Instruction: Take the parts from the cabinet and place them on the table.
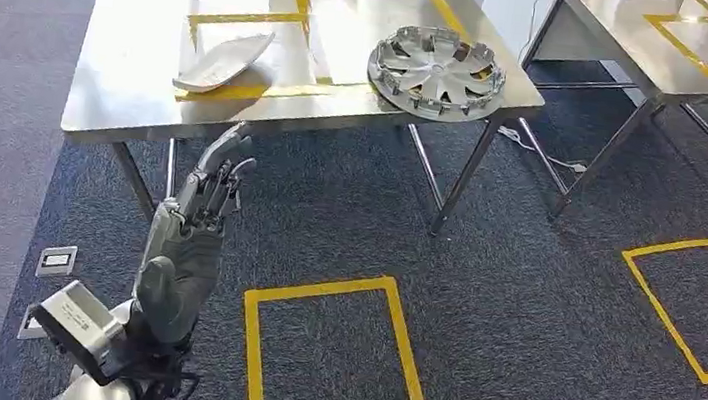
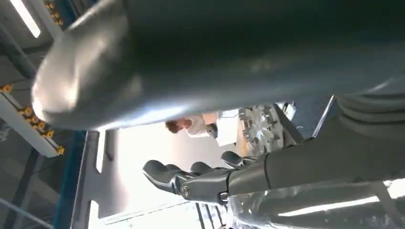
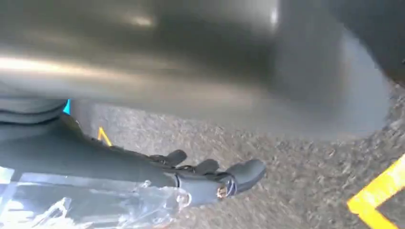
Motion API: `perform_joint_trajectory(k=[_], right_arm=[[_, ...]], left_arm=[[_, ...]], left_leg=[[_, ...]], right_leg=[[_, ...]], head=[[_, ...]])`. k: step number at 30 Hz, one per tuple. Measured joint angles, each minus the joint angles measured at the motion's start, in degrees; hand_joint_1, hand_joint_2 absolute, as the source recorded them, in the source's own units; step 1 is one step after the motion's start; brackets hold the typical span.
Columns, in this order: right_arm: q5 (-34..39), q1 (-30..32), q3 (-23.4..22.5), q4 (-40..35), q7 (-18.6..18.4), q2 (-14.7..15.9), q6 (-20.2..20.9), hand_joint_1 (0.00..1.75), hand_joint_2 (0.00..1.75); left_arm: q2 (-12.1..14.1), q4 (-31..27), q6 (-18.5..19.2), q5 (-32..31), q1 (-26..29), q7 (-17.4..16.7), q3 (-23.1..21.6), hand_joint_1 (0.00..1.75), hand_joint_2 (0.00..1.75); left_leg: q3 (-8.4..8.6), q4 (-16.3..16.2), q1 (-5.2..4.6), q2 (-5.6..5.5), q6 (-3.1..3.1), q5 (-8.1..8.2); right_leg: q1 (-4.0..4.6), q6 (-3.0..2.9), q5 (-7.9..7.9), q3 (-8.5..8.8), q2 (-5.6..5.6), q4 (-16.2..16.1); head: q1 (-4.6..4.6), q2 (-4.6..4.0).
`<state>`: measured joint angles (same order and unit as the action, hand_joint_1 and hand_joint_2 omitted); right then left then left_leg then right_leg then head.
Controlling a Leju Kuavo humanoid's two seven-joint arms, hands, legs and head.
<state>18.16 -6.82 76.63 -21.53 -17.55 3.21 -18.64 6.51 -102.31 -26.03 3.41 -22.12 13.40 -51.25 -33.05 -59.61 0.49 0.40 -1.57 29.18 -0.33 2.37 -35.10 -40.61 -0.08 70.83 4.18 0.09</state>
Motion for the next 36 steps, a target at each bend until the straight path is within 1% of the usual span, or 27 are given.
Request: perform_joint_trajectory(k=[1,2,4,5,6,7,8,9,11,12,13,15,16,17,18,20,21,23,24,27,28,30,31,32,33,34,36], right_arm=[[0.0,-0.1,0.0,0.0,0.0,0.0,0.0,0.0,0.0],[0.0,-0.1,0.0,0.0,0.0,0.0,0.0,0.0,0.0],[0.0,-0.1,0.0,0.0,0.0,0.0,0.0,0.0,0.0],[0.0,-0.2,0.0,0.0,0.0,0.0,0.0,0.0,0.0],[0.0,-0.3,0.0,0.0,0.0,0.0,0.0,0.0,0.0],[0.0,-0.5,0.0,0.0,0.0,0.1,0.0,0.0,0.0],[0.0,-0.6,0.0,0.0,0.0,0.1,0.0,0.0,0.0],[0.0,-0.7,0.0,0.0,0.0,0.1,0.0,0.0,0.0],[0.0,-0.5,0.0,0.0,0.0,0.1,0.0,0.0,0.0],[0.0,-0.4,0.0,0.0,0.0,0.0,0.1,0.0,0.0],[0.0,-0.2,0.0,0.1,0.0,0.0,0.1,0.0,0.0],[0.0,-0.3,0.0,0.1,0.0,0.0,0.1,0.0,0.0],[0.0,-0.4,0.0,0.1,0.0,0.0,0.1,0.0,0.0],[0.0,-0.4,0.0,0.1,0.0,0.0,0.1,0.0,0.0],[0.0,-0.4,0.0,0.1,0.0,0.0,0.1,0.0,0.0],[0.0,-0.3,0.0,0.1,0.0,-0.1,0.1,0.0,0.0],[0.0,-0.4,0.0,0.1,0.0,-0.1,0.1,0.0,0.0],[0.0,-0.4,0.0,0.1,-0.3,-0.1,0.0,0.0,0.0],[0.0,-0.4,0.0,0.1,-0.6,-0.1,-0.1,0.0,0.0],[0.0,-0.1,0.0,0.1,-1.6,0.0,-0.9,0.0,0.0],[0.0,0.1,0.0,0.1,-1.8,0.0,-1.2,0.0,0.0],[0.0,0.1,0.0,0.1,-2.3,0.0,-1.4,0.0,0.0],[0.0,0.2,0.0,0.1,-2.4,0.0,-1.4,0.0,0.0],[0.0,0.3,0.0,0.1,-2.4,0.0,-1.4,0.0,0.0],[0.0,0.4,0.0,0.2,-2.4,0.0,-1.4,0.0,0.0],[0.0,0.5,0.0,0.2,-2.5,0.0,-1.5,0.0,0.0],[0.6,0.4,-0.1,0.2,-2.7,0.0,-1.6,0.0,0.0]], left_arm=[[0.0,0.0,0.0,0.1,0.0,0.0,-0.1,0.0,0.0],[0.0,0.0,0.0,0.1,0.0,0.0,-0.1,0.0,0.0],[0.0,0.3,0.1,0.1,0.0,0.0,-0.3,0.0,0.0],[0.0,0.4,0.1,0.2,0.0,0.0,-0.4,0.0,0.0],[-0.1,0.4,0.2,0.2,0.0,0.0,-0.5,0.0,0.0],[-0.1,0.4,0.2,0.2,0.0,0.1,-0.5,0.0,0.0],[-0.2,0.4,0.2,0.3,-0.1,0.2,-0.5,0.0,0.0],[-0.3,0.5,0.2,0.4,-0.2,0.4,-0.6,0.0,0.0],[-0.4,0.6,0.3,0.6,0.0,0.4,-0.7,0.0,0.0],[-0.3,0.7,0.3,0.7,0.1,0.4,-0.8,0.0,0.0],[-0.3,0.9,0.3,0.8,0.2,0.4,-0.8,0.0,0.0],[-0.3,1.1,0.4,0.9,0.2,0.5,-0.9,0.0,0.0],[-0.3,1.2,0.4,0.9,0.2,0.5,-1.0,0.0,0.0],[-0.3,1.3,0.4,1.0,0.2,0.5,-1.0,0.0,0.0],[-0.3,1.4,0.4,1.0,0.2,0.5,-1.0,0.0,0.0],[-0.3,1.5,0.4,1.3,0.2,0.5,-1.1,0.0,0.0],[-0.3,1.5,0.4,1.3,0.2,0.6,-1.1,0.0,0.0],[-0.5,1.4,0.5,2.3,0.1,0.6,-1.1,0.0,0.0],[-0.5,1.4,0.6,3.8,0.2,0.5,-1.1,0.0,0.0],[-0.5,1.8,0.8,7.6,0.9,0.5,-1.1,0.0,0.0],[-0.7,2.0,0.6,8.3,1.1,0.4,-1.1,0.0,0.0],[-1.0,2.3,-0.2,9.1,1.7,0.5,-1.1,0.0,0.0],[-1.1,2.5,-0.3,9.2,2.1,0.5,-1.1,0.0,1.75],[-1.2,2.8,-0.4,9.4,2.4,0.5,-1.1,0.0,1.75],[-1.2,3.1,-0.4,9.6,2.7,0.4,-1.1,0.0,1.75],[-1.3,3.3,-0.3,10.0,2.8,0.0,-1.0,0.0,1.75],[-1.3,3.8,-0.4,11.3,3.2,-1.8,-1.0,0.0,1.75]], left_leg=[[-1.16,0.0,-0.13,0.04,-0.05,-0.81],[-2.05,-0.1,-0.27,0.11,-0.1,-1.69],[-4.29,-0.3,-0.58,0.12,-0.09,-3.27],[-5.2,-0.3,-0.75,0.1,-0.05,-4.0],[-5.79,-0.3,-0.8,0.09,0.08,-4.74],[-6.12,-0.3,-1.0,0.1,0.41,-5.18],[-6.17,-0.2,-0.78,0.24,0.75,-6.0],[-6.48,0.3,-0.36,0.41,1.1,-6.97],[-6.96,1.2,-0.18,0.37,1.87,-8.83],[-7.36,1.2,-0.1,0.16,2.15,-7.33],[-8.02,-0.2,-0.14,0.0,2.52,-3.71],[-9.23,-8.0,0.1,0.02,3.03,4.12],[-9.64,-12.3,0.09,0.02,3.18,5.78],[-9.67,-15.6,0.09,0.02,3.25,5.35],[-9.0,-17.0,0.1,0.01,3.3,3.19],[-4.7,-13.9,0.11,0.02,3.34,-1.47],[-0.79,-9.6,0.14,0.01,3.3,-1.27],[6.66,1.5,-0.12,-0.12,2.63,4.78],[6.28,1.6,-0.38,-0.11,1.7,5.05],[5.16,1.8,0.07,0.24,0.33,3.55],[4.65,1.8,0.05,0.24,-0.06,3.05],[3.36,1.7,0.0,0.25,-0.3,1.98],[2.7,1.7,-0.04,0.28,-0.28,1.5],[2.03,1.6,-0.06,0.35,-0.25,1.05],[1.48,1.5,-0.05,0.35,-0.18,0.69],[1.09,1.4,-0.05,0.35,-0.07,0.4],[0.87,1.3,-0.05,0.34,0.25,-0.02]], right_leg=[[0.01,0.01,-2.09,-0.37,0.01,4.0],[0.01,-0.11,-1.21,-0.08,0.02,6.4],[0.05,-0.64,4.62,2.97,0.08,5.0],[0.19,-1.11,6.43,5.83,0.13,1.6],[0.43,-1.79,6.19,9.9,0.23,-3.8],[0.86,-2.5,3.36,14.29,0.25,-10.4],[0.88,-2.21,1.73,16.62,0.28,-14.8],[1.31,-2.08,2.03,16.2,0.41,-15.1],[1.59,-2.56,3.75,15.19,0.37,-15.8],[1.07,-3.01,4.8,14.63,-0.13,-16.1],[1.09,-3.45,5.59,13.69,-0.26,-16.0],[1.07,-3.73,6.93,11.79,-0.37,-15.6],[1.07,-3.73,7.59,10.75,-0.38,-15.2],[1.06,-3.66,8.21,9.52,-0.44,-14.8],[1.04,-3.58,8.84,8.1,-0.57,-14.3],[0.89,-3.2,9.82,5.16,-0.69,-13.1],[0.84,-2.95,10.34,3.98,-0.66,-12.4],[1.06,-2.43,10.78,3.06,-0.55,-11.2],[0.97,-2.03,11.49,2.96,-0.59,-11.3],[0.72,-1.13,12.23,2.51,-0.32,-11.4],[0.74,-0.7,10.29,2.0,-0.19,-10.2],[0.34,-0.09,4.54,-0.77,-0.19,-2.1],[0.27,0.08,2.25,-2.15,-0.2,2.5],[0.25,0.19,1.11,-2.56,-0.2,5.5],[0.23,0.21,1.52,-1.47,-0.2,5.1],[0.23,0.08,2.81,0.81,-0.19,2.2],[0.26,-0.54,6.6,8.22,-0.17,-9.0]], head=[[0.0,0.0],[0.11,0.0],[0.17,0.0],[0.17,0.0],[0.2,0.0],[0.13,0.0],[0.06,0.0],[0.13,0.0],[0.17,0.0],[0.18,0.0],[0.15,0.0],[-0.13,0.0],[-0.13,0.0],[-0.24,0.0],[-0.28,0.0],[-0.28,0.0],[-0.28,0.0],[-0.17,0.0],[-0.13,0.0],[-0.48,0.0],[-0.26,0.0],[0.28,0.0],[0.26,0.0],[0.28,0.0],[0.33,0.0],[0.33,0.0],[0.39,0.0]])
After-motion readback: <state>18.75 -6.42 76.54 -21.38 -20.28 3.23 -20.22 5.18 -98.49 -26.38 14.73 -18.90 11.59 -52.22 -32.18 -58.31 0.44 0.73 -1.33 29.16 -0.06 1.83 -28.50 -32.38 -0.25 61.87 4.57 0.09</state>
